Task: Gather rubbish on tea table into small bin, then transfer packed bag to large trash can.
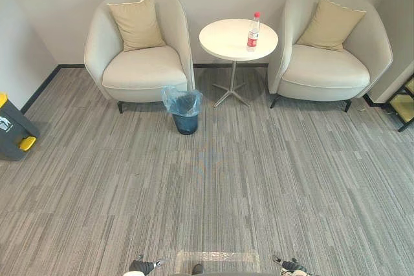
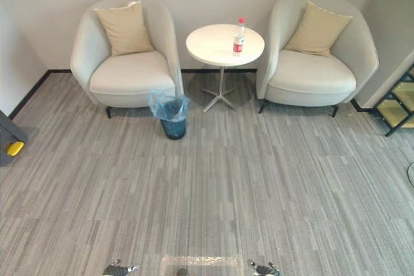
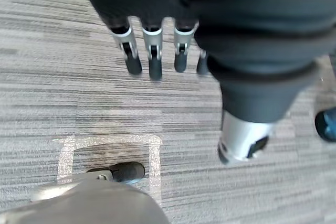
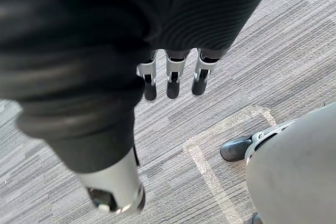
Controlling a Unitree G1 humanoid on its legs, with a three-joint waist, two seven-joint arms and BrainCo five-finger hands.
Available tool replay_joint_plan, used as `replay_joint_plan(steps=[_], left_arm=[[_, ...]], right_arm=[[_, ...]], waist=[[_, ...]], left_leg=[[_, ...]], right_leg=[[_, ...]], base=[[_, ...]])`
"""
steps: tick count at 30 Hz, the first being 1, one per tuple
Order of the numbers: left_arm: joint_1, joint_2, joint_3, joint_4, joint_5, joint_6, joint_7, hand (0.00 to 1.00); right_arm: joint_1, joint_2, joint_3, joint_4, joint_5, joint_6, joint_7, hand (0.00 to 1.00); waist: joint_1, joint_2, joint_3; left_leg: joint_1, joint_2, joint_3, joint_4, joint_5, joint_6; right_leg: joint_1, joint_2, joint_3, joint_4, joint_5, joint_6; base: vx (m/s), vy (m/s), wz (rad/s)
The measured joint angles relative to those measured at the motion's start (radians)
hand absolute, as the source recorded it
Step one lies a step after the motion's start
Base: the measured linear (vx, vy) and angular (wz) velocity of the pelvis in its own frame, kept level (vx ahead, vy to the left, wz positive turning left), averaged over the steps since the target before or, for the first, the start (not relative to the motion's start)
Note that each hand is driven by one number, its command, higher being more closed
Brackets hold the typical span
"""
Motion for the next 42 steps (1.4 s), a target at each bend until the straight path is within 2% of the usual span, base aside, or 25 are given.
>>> replay_joint_plan(steps=[9,18,26,30,31,34,35,36,37,38,40,41,42], left_arm=[[-0.007,0.010,-0.021,0.007,0.003,-0.001,-0.015,0.00],[-0.007,0.012,-0.033,0.008,0.003,0.000,-0.016,0.00],[-0.009,0.015,-0.042,0.015,0.000,0.000,-0.022,0.00],[-0.019,0.021,-0.042,0.012,-0.009,0.000,-0.023,0.00],[-0.021,0.021,-0.042,0.012,-0.012,0.000,-0.023,0.00],[-0.023,0.018,-0.042,0.007,-0.019,0.000,-0.022,0.00],[-0.024,0.016,-0.044,-0.001,-0.024,0.001,-0.021,0.00],[-0.025,0.015,-0.047,-0.003,-0.027,0.001,-0.021,0.00],[-0.031,0.019,-0.060,-0.007,-0.032,0.001,-0.022,0.00],[-0.037,0.026,-0.060,-0.007,-0.041,0.003,-0.022,0.00],[-0.037,0.028,-0.059,-0.007,-0.051,0.008,-0.020,0.00],[-0.038,0.029,-0.059,-0.007,-0.052,0.010,-0.020,0.00],[-0.043,0.030,-0.063,-0.007,-0.057,0.013,-0.021,0.00]], right_arm=[[0.000,0.001,-0.002,0.010,0.069,0.001,0.023,0.00],[-0.006,0.000,-0.003,0.018,0.071,0.001,0.024,0.00],[-0.017,-0.001,0.008,0.018,0.070,0.005,0.025,0.00],[-0.025,-0.002,0.017,0.015,0.070,0.008,0.024,0.00],[-0.029,-0.005,0.016,0.010,0.071,0.008,0.024,0.00],[-0.017,-0.007,0.015,-0.025,0.073,0.008,0.024,0.00],[-0.017,-0.010,0.017,-0.028,0.078,0.008,0.025,0.00],[-0.018,-0.010,0.017,-0.034,0.083,0.008,0.025,0.00],[-0.015,-0.008,0.019,-0.067,0.092,0.007,0.026,0.00],[-0.014,-0.004,0.025,-0.091,0.112,0.003,0.027,0.00],[-0.013,-0.010,0.026,-0.094,0.112,-0.001,0.025,0.00],[-0.013,-0.010,0.026,-0.093,0.112,-0.001,0.025,0.00],[-0.019,-0.013,0.028,-0.092,0.112,-0.004,0.025,0.00]], waist=[[-0.001,-0.006,0.008],[-0.002,-0.004,0.011],[0.002,-0.003,0.022],[0.004,-0.011,0.041],[0.007,-0.005,0.046],[0.006,0.000,0.056],[0.009,0.001,0.062],[0.011,0.005,0.065],[0.008,0.006,0.073],[0.006,-0.003,0.090],[0.007,-0.005,0.101],[0.007,-0.006,0.100],[0.001,-0.005,0.101]], left_leg=[[0.001,0.001,0.014,0.000,-0.001,-0.001],[0.001,0.003,0.030,0.000,-0.002,-0.003],[-0.008,0.016,0.093,0.001,-0.014,-0.006],[-0.056,0.023,0.133,0.076,-0.064,0.002],[-0.085,0.025,0.141,0.129,-0.105,0.004],[-0.113,0.023,0.152,0.207,-0.171,0.013],[-0.111,0.022,0.157,0.247,-0.210,0.025],[-0.111,0.024,0.158,0.255,-0.217,0.019],[-0.093,0.028,0.159,0.273,-0.239,0.022],[-0.062,0.027,0.161,0.300,-0.257,0.030],[0.000,0.026,0.162,0.288,-0.275,0.021],[0.021,0.028,0.160,0.273,-0.278,0.017],[0.068,0.040,0.157,0.227,-0.281,0.010]], right_leg=[[0.000,0.001,0.014,-0.007,0.005,-0.006],[-0.005,0.002,0.028,-0.009,0.009,-0.006],[-0.038,0.014,0.093,-0.009,0.024,-0.010],[-0.074,0.015,0.135,0.006,0.025,-0.008],[-0.101,0.012,0.144,0.042,0.003,0.008],[-0.147,-0.002,0.148,0.165,-0.071,0.030],[-0.201,-0.015,0.128,0.327,-0.119,0.064],[-0.231,-0.017,0.119,0.398,-0.124,0.068],[-0.331,-0.030,0.093,0.605,-0.124,0.063],[-0.400,-0.063,0.057,0.790,-0.140,0.048],[-0.439,-0.104,0.004,0.868,-0.167,0.053],[-0.451,-0.114,-0.015,0.862,-0.172,0.052],[-0.488,-0.118,-0.059,0.777,-0.174,0.051]], base=[[0.00,0.000,-0.04],[-0.03,-0.020,-0.05],[-0.03,-0.028,-0.25],[0.00,-0.007,-0.30],[0.07,0.032,-0.26],[0.09,0.049,-0.14],[0.13,0.060,-0.14],[0.12,0.071,-0.17],[0.21,0.088,0.00],[0.19,0.075,0.04],[0.29,0.055,0.02],[0.45,0.041,0.01],[0.35,0.005,0.03]])
